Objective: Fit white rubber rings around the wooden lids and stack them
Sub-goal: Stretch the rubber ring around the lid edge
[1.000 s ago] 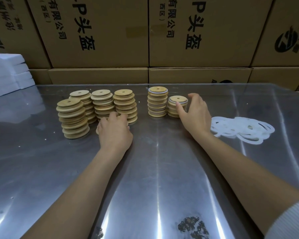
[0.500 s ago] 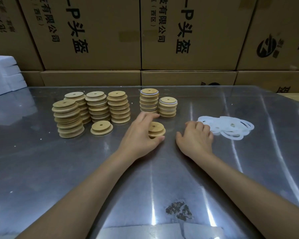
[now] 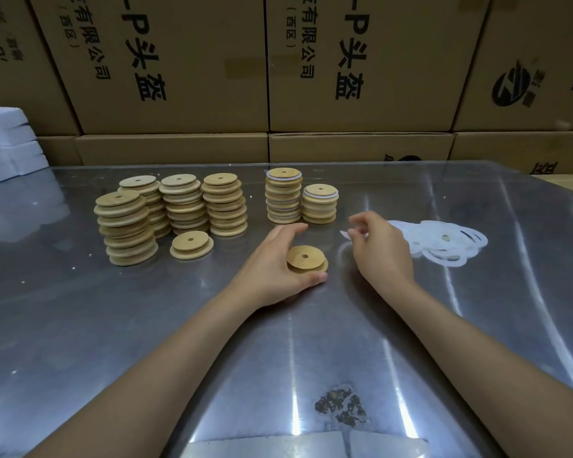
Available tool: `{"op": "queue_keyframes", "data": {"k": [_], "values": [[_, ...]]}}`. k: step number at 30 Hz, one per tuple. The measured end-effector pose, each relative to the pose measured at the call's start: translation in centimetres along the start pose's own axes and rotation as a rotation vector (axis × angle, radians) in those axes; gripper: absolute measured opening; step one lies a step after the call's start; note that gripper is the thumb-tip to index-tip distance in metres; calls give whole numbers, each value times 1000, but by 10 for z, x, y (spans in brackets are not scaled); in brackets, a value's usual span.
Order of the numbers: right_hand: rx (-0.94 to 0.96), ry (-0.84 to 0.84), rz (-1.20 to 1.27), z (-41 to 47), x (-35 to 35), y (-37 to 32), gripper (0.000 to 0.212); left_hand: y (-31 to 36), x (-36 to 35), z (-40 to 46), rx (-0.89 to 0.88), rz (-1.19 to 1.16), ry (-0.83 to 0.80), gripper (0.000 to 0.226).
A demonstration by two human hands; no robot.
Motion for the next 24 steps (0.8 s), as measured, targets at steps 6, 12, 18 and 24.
{"op": "queue_keyframes", "data": {"k": [6, 12, 18, 24], "values": [[219, 35, 95, -8, 0, -26, 18, -14, 1, 1, 128, -43, 31, 96], [426, -91, 95, -22, -18, -53, 19, -13, 0, 1, 96, -77, 17, 92], [484, -197, 102, -28, -26, -59, 24, -10, 2, 0, 57, -107, 22, 79], [327, -148, 128, -16, -20, -42, 21, -6, 4, -1, 40, -97, 46, 91]]}}
Point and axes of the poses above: each hand's wrist, its own z-axis towards the middle knuckle, its own x-axis out of the back of the hand, y = z × x, the point moved 6 cm from there along z, towards the middle knuckle, and after that the axes turned 13 degrees about -y, right-handed, at the moved point
